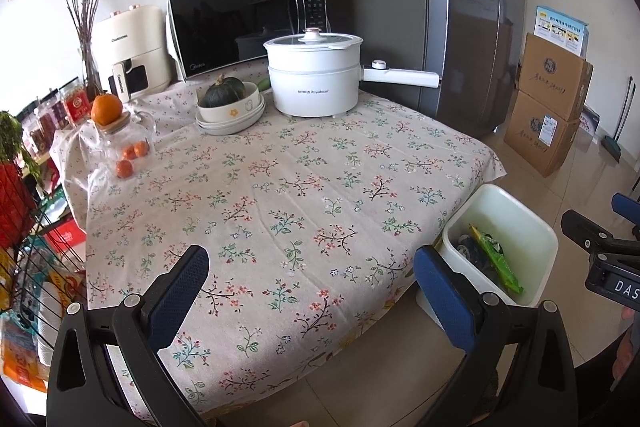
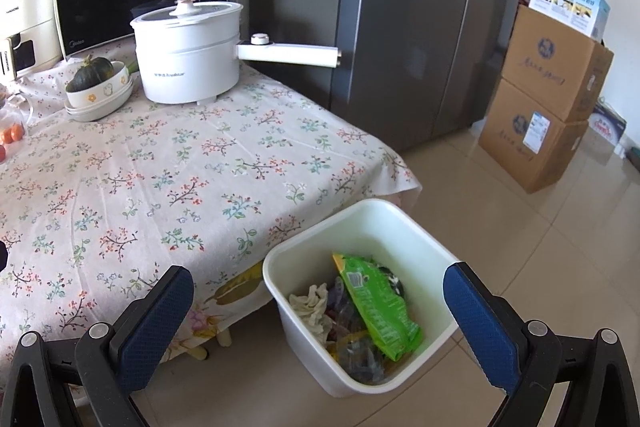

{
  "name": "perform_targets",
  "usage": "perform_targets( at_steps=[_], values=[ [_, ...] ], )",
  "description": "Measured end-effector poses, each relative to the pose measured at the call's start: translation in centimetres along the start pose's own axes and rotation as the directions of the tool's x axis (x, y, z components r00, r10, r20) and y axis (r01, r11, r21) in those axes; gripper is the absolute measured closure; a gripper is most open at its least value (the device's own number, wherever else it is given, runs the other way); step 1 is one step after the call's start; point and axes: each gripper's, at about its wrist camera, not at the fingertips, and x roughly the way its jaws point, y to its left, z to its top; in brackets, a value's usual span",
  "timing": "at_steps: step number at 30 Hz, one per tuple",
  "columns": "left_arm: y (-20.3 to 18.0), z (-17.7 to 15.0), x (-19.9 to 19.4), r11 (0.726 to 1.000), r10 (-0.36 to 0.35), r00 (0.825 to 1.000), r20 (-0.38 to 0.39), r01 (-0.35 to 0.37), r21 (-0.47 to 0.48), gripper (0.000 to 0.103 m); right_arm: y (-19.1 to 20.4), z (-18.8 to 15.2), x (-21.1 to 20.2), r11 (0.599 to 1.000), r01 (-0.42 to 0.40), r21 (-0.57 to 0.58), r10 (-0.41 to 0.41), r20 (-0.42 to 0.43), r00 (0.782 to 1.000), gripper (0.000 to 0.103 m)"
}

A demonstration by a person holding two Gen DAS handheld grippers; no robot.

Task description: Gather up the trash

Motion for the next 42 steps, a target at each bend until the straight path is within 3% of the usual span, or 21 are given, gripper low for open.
perform_targets(
  at_steps=[42],
  values=[
    [-0.18,-0.08,0.33,1.0,-0.006,1.0,-0.008,0.006,-0.005,0.0,-0.34,0.1,0.06,1.0,0.0,-0.007,0.0,0.001,1.0,0.0]
  ],
)
